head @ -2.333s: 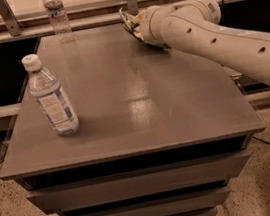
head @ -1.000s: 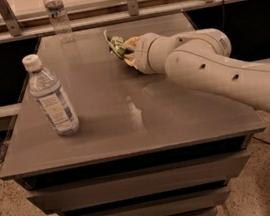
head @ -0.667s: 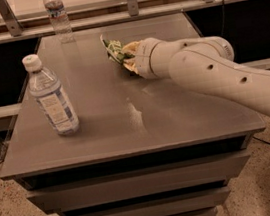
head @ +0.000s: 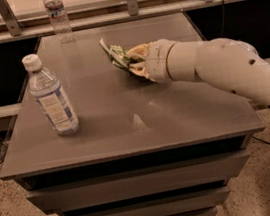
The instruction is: Move green jalapeno chip bag near blue plastic bottle
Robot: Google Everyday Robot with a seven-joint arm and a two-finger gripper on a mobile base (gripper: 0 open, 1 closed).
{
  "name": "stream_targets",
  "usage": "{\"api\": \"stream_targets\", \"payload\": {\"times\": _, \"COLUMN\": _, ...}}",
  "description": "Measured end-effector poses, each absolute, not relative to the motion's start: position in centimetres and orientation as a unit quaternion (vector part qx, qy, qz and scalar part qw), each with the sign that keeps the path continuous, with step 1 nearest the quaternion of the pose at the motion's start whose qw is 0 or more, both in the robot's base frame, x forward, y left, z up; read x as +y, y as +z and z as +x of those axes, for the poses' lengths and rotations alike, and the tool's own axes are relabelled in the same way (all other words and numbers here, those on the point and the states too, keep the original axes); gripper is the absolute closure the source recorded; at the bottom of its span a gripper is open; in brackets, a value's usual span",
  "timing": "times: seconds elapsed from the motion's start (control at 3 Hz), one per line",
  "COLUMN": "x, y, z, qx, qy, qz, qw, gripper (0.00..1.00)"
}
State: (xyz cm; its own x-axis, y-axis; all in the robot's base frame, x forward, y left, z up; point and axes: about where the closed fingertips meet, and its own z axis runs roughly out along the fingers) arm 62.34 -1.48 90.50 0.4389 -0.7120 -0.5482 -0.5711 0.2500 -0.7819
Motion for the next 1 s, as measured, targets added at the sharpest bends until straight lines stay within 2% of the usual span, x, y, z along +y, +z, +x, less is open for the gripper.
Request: {"api": "stream_targets", "payload": {"times": 1.0, "x": 2.2, "y": 91.4, "z": 54.5, "qx": 0.443, "qy": 0.004, "qz": -0.685, "qw": 0.578, "gripper": 1.00}}
